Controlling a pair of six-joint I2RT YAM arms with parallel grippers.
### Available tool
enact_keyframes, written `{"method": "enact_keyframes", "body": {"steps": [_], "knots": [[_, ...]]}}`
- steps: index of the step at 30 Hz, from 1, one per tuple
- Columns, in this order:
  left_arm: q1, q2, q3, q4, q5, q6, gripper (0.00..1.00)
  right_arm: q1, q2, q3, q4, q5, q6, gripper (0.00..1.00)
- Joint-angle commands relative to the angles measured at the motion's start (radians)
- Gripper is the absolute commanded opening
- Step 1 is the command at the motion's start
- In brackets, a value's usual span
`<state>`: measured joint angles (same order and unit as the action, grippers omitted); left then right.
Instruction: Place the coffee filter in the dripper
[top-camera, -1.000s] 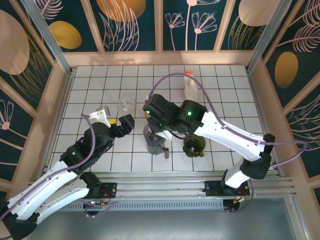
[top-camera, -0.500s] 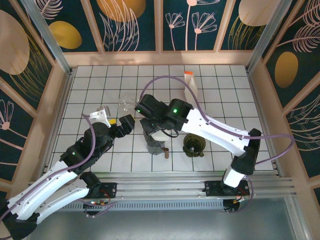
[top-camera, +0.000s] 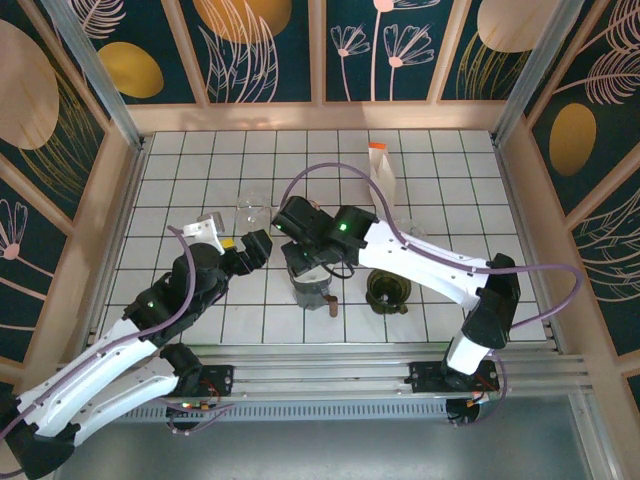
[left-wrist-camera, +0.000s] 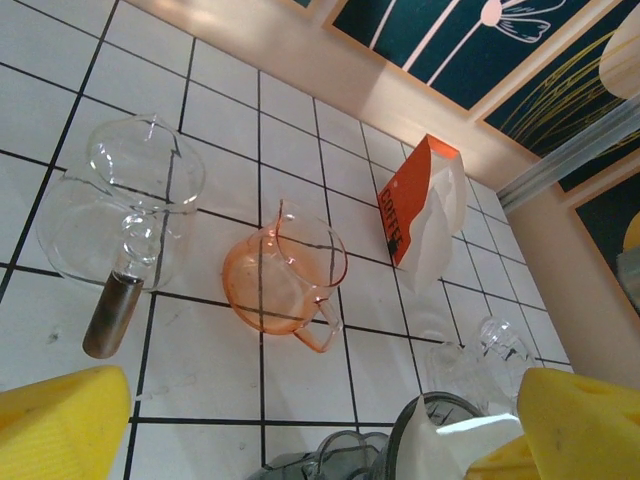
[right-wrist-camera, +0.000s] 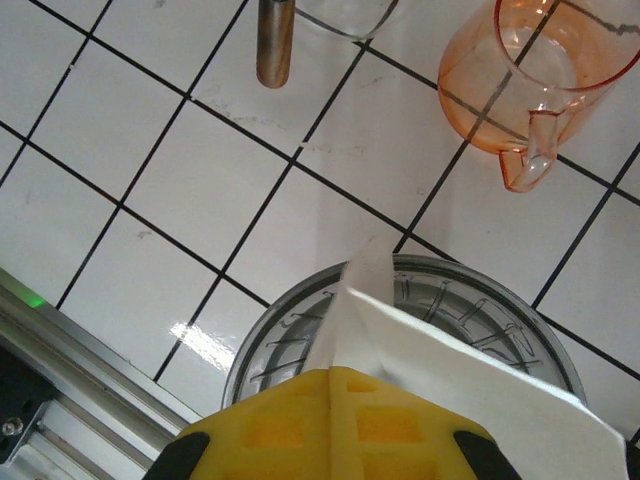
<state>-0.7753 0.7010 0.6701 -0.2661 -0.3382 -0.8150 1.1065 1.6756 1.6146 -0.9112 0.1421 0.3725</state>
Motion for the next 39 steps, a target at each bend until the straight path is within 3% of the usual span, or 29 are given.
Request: {"method": "enact_keyframes", "body": {"steps": [1, 3, 9, 15, 19, 27, 35, 39], "knots": [[-0.003, 0.008, 0.018, 0.008, 0.013, 0.001, 0.99, -0.005, -0.047, -0.036, 0.051, -0.013, 0.003, 0.0], [-0.003, 0.009, 0.019, 0.004, 0.01, -0.008, 0.99, -0.006, -0.06, -0.051, 0.066, -0.015, 0.006, 0.02], [-0.004, -0.002, 0.026, -0.022, -0.032, -0.044, 0.99, -0.008, -0.123, -0.084, 0.107, 0.014, 0.021, 0.34], [-0.004, -0.012, 0.015, -0.009, -0.029, -0.056, 0.99, -0.008, -0.202, -0.11, 0.152, 0.051, 0.032, 0.49], [-0.004, 0.022, 0.027, -0.002, 0.021, -0.032, 0.99, -0.01, -0.261, -0.154, 0.207, 0.074, 0.042, 0.54], [-0.003, 0.161, 0.056, 0.027, 0.278, 0.058, 0.92, -0.041, -0.397, -0.334, 0.301, 0.134, 0.072, 0.59], [-0.004, 0.184, 0.065, -0.003, 0.396, 0.079, 0.91, -0.155, -0.555, -0.551, 0.462, -0.031, 0.082, 0.72], [-0.004, 0.19, 0.055, -0.016, 0.43, 0.079, 0.87, -0.18, -0.548, -0.598, 0.492, -0.074, 0.079, 0.7]]}}
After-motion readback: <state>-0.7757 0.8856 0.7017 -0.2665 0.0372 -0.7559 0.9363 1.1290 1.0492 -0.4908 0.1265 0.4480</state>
